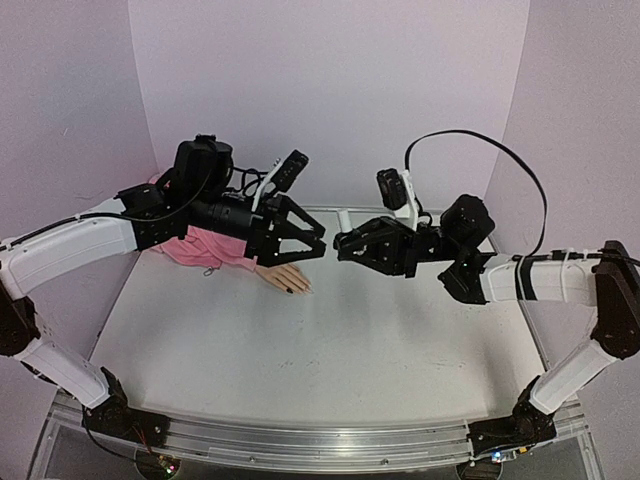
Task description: Paint the nails
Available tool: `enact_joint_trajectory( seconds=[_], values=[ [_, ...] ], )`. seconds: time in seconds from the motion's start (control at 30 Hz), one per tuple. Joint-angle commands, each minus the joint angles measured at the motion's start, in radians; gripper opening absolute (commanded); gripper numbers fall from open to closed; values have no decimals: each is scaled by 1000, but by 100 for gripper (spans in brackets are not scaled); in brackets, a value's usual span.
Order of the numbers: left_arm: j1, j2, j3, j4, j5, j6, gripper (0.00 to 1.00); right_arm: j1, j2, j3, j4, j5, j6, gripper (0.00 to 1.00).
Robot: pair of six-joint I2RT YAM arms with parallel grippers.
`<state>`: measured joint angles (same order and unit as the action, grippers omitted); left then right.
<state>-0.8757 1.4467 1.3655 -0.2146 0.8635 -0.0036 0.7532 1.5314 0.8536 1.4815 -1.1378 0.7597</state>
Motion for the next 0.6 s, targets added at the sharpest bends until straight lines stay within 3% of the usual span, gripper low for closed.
enact_joint_trajectory(
  seconds=[0.0,0.07,0.17,0.3,0.4,0.57],
  values=[
    [26,-138,-32,-35,-330,-133,75,-10,-121,50,-287,288,-477,0],
    [36,-163,-45,-38,-437,-212,78,-9,-141,64,-469,484,-584,0],
    [40,-168,-38,-41,-504,-330,80,5,-147,87,-597,801,-653,0],
    [38,-123,4,-33,-571,-489,80,83,-110,124,-670,1244,-722,0],
    [33,-59,66,-22,-604,-537,80,149,-63,157,-684,1490,-768,0],
    [21,53,172,-4,-637,-533,74,204,3,214,-695,1610,-813,0]
  ],
)
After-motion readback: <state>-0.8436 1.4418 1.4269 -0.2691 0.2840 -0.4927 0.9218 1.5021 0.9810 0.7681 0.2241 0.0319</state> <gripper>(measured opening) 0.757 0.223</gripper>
